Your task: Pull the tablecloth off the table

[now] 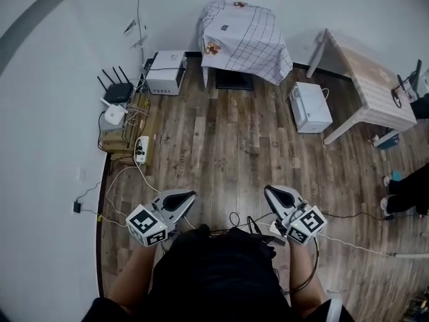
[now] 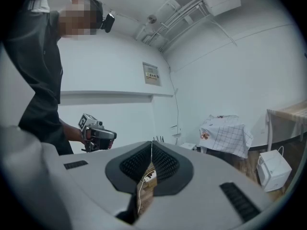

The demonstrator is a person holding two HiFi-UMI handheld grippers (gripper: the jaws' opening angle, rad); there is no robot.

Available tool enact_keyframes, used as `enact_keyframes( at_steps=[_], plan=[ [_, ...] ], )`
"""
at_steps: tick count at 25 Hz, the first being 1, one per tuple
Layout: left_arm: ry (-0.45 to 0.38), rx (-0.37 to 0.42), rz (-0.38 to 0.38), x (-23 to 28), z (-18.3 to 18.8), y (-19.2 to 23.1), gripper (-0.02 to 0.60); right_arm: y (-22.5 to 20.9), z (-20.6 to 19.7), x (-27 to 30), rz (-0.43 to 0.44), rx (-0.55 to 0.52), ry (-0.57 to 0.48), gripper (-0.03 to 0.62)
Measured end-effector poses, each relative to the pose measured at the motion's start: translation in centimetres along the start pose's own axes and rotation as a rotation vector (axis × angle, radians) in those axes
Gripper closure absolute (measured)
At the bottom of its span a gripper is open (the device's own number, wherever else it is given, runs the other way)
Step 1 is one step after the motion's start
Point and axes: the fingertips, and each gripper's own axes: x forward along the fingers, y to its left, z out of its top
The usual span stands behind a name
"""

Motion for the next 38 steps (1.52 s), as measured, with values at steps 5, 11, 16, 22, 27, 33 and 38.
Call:
enact_keyframes(
  at_steps=[5, 11, 16, 22, 27, 33, 38],
  plan=[
    [-0.034, -0.016, 0.026, 2.3, 1.3, -0.2, 0.574, -2.1, 0.9, -1.4, 0.037, 0.007, -0.021, 0.574],
    [-0.033, -0.035, 0.035, 5.7, 2.7, 0.1, 0.574, -5.2, 1.1, -4.1, 0.053, 0.003, -0.034, 0.574],
    [0.027, -0.053, 0.063, 8.6, 1.4, -0.1, 0.574, -7.5, -0.3, -6.2, 0.044, 0.03, -0.025, 0.574],
    [0.049, -0.062, 0.051, 10.9, 0.9, 0.1, 0.574, -10.0, -1.5, -6.4, 0.036, 0.072, -0.021, 0.574],
    [0.057, -0.069, 0.043, 12.4, 1.3, 1.1, 0.574, -12.2, -1.4, -4.8, 0.043, 0.097, -0.023, 0.574],
    [0.043, -0.086, 0.056, 15.0, 3.2, 5.4, 0.574, -15.0, 0.1, -0.6, 0.075, 0.095, -0.013, 0.574],
    [0.035, -0.088, 0.034, 18.2, 6.8, 11.0, 0.574, -19.0, 3.2, 4.2, 0.059, 0.079, -0.001, 0.574]
  ],
)
